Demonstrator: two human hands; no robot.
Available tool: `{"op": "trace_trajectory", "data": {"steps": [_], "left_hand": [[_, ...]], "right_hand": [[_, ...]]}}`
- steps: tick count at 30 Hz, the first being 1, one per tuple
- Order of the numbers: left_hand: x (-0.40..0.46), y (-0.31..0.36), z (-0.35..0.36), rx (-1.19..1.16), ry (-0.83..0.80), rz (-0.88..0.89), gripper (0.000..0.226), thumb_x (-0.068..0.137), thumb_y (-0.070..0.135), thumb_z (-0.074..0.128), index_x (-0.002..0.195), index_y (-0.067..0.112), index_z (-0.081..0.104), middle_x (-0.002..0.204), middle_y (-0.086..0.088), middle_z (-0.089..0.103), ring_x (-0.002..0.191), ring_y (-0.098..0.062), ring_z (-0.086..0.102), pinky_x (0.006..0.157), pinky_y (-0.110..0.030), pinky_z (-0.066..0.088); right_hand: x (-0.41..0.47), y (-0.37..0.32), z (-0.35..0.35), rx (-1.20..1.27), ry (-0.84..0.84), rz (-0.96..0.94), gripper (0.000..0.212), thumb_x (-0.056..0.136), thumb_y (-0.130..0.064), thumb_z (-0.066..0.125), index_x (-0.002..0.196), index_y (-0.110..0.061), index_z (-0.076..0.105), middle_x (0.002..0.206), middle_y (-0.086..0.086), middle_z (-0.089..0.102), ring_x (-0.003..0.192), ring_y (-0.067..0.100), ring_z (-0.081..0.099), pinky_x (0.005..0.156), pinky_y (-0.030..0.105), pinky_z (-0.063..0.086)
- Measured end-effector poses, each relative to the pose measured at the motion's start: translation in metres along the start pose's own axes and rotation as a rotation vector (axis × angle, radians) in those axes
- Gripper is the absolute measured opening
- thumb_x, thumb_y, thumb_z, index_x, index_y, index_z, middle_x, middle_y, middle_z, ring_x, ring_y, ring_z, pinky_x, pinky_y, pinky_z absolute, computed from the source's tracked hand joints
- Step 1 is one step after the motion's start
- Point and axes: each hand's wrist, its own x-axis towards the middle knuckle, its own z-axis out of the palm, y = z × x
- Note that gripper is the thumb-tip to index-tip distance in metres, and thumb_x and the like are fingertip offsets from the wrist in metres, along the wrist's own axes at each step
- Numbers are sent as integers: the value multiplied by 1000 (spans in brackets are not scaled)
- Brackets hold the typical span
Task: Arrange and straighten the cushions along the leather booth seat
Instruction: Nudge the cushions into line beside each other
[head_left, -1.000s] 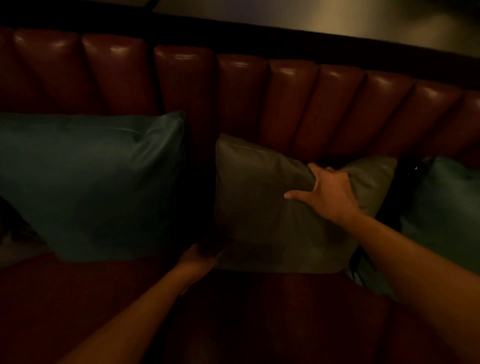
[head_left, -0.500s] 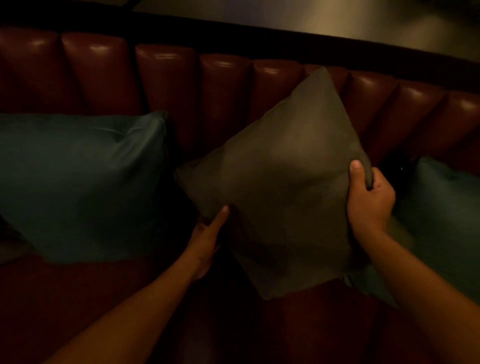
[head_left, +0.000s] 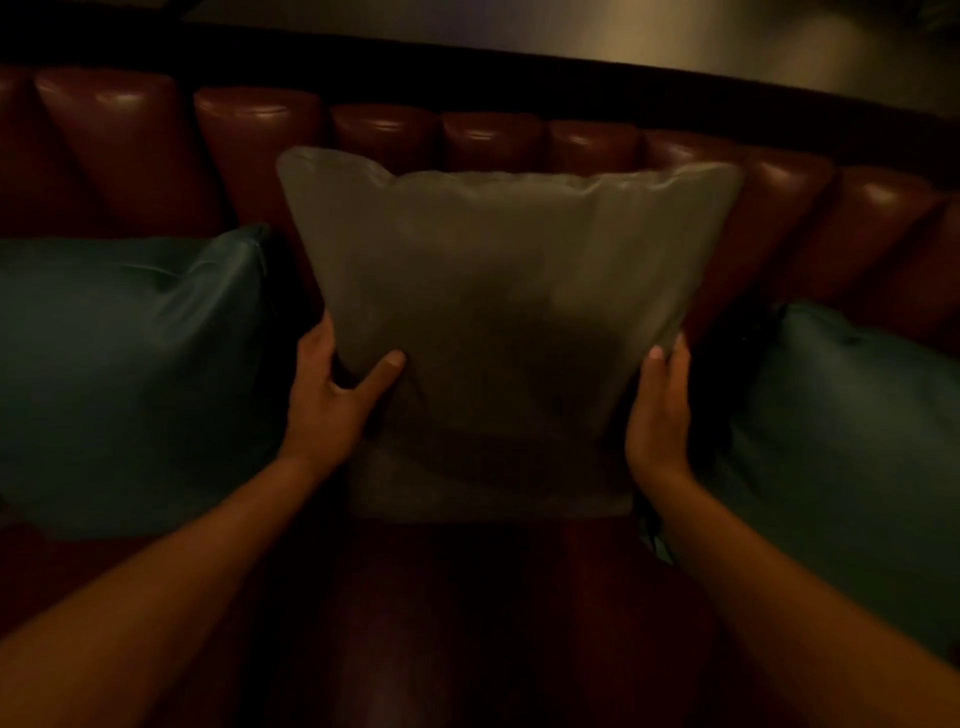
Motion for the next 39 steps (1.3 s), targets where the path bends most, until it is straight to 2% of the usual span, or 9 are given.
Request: {"op": "trace_trajectory", "data": {"steps": [3,6,10,14,21,27,31,35,39], "left_hand": [[-11,-14,2,-62,-142,-132,89,76,55,81,152,44,36,154,15,42,139,-7,44,111,-33,45],[-24,-27,14,-79,-205,-182,110,82,23,81,158,48,5,157,21,31,138,-2,38,92,-7,45],[-12,-27,25,13,-96,-82,119,71,36,86,159,44,7,162,13,31,144,-4,35,113,-27,35],[5,-18,30,-4,-99,-111,117,68,40,86,158,41,11,156,11,40,136,-8,44,112,-32,37],[-1,-34,20,42,-139,-103,104,66,58,86,152,45,29,149,11,51,133,-14,53,113,-44,41],[-2,-30,30,108,-48,-63,98,81,36,81,157,35,19,158,5,41,142,-13,39,118,-45,32],[-43,-14,58,378,72,130,86,86,59,58,158,26,27,165,-4,22,154,-19,20,125,-45,21],[-124,71,140,153,-236,589,58,86,22,62,141,7,50,158,-23,26,151,-19,28,122,-25,24],[-132,91,217,-46,-527,313,75,91,28,70,156,23,32,160,1,33,146,-12,37,115,-43,42]], "right_hand": [[-11,28,12,53,-90,74,79,98,-58,40,163,-18,20,167,-1,24,154,14,25,125,27,19],[-15,47,18,-16,-137,99,106,81,-84,53,163,-35,10,170,-6,20,154,9,25,126,40,26],[-11,51,18,-113,-133,41,119,71,-90,60,162,-39,3,171,-7,16,155,10,20,125,43,27],[-7,42,21,-108,-147,19,118,78,-73,70,164,-33,-1,172,-6,12,156,10,17,126,42,25],[-21,35,17,-61,-111,-57,108,89,-42,78,166,-25,5,154,-25,16,137,-25,14,109,0,16],[-14,31,-4,-154,-182,-43,103,91,-50,73,165,-32,4,168,-2,22,149,6,23,119,23,23],[-6,26,-51,-214,7,-97,82,93,-40,72,161,-26,29,158,5,42,144,20,40,120,31,31],[8,23,-131,-277,288,-198,62,89,-35,68,147,-17,52,128,7,63,120,28,58,109,44,43],[19,39,-230,-422,693,-211,60,87,-40,68,137,-9,58,127,16,64,119,37,57,106,45,39]]}}
